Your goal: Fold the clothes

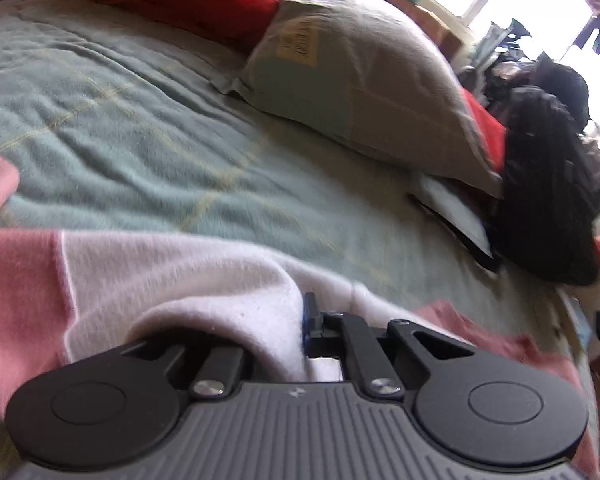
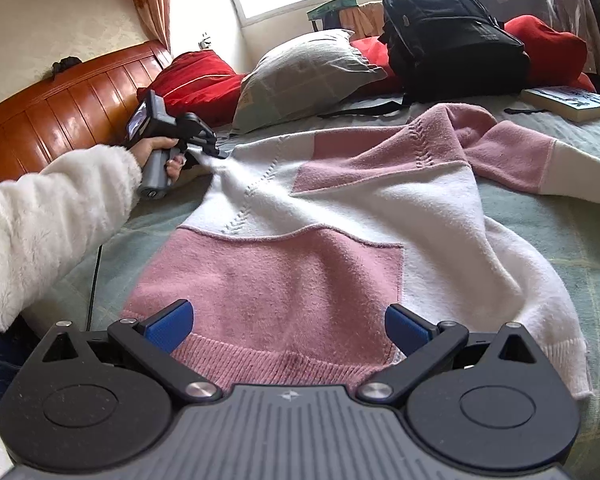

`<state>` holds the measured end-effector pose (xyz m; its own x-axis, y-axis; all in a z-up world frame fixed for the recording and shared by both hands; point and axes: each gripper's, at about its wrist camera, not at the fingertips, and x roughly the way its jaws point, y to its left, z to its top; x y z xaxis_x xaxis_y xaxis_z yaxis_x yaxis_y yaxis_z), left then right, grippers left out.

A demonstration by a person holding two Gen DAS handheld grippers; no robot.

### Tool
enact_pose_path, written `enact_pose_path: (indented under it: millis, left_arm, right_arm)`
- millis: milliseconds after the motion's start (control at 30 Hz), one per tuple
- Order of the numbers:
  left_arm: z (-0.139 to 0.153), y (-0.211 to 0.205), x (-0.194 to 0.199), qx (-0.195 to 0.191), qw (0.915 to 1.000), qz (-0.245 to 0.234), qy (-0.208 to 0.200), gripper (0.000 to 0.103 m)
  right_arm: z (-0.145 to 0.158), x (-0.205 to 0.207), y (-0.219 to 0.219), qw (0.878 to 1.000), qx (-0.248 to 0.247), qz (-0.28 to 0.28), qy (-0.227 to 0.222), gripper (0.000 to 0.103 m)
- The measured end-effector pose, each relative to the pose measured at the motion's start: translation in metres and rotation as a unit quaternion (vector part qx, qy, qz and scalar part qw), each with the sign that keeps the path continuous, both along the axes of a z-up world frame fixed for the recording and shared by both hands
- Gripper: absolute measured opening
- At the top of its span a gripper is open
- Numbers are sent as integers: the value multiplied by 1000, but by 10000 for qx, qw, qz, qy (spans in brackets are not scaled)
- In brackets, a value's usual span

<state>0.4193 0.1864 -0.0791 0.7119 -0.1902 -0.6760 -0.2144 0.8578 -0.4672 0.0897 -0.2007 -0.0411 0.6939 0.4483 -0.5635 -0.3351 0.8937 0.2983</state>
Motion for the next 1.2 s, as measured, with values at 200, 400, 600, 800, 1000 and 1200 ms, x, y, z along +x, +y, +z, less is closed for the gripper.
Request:
enact_pose_path:
  millis: [200,400,600,800,1000,1200]
  left_arm:
    - [8,-11,-80,-143,9973,-719,88,23]
    - [4,-23,-152,296,9925,-1136,327,36]
    - [6,-6,-181,185,9939,-1023,373,40]
    - [3,-17,-187,-213,9906,-1346,144,42]
    - [23,-21,-153,-335,9881,-1476,-262,42]
    - [44,-28,-88,193,9869,-1535,-451,42]
  right_arm:
    - [13,-15,6,9995,150,199,-188,103]
    - [25,-33,16,9982,217,443,-330,103]
    - [35,-50,31,9967,203,625,-468,103]
    - [35,-59,37,9972,134,590,-432,103]
    - [35,-57,40,9976,-27,540,-440,103]
    - [27,-38,36,9985,-91,422,-322,103]
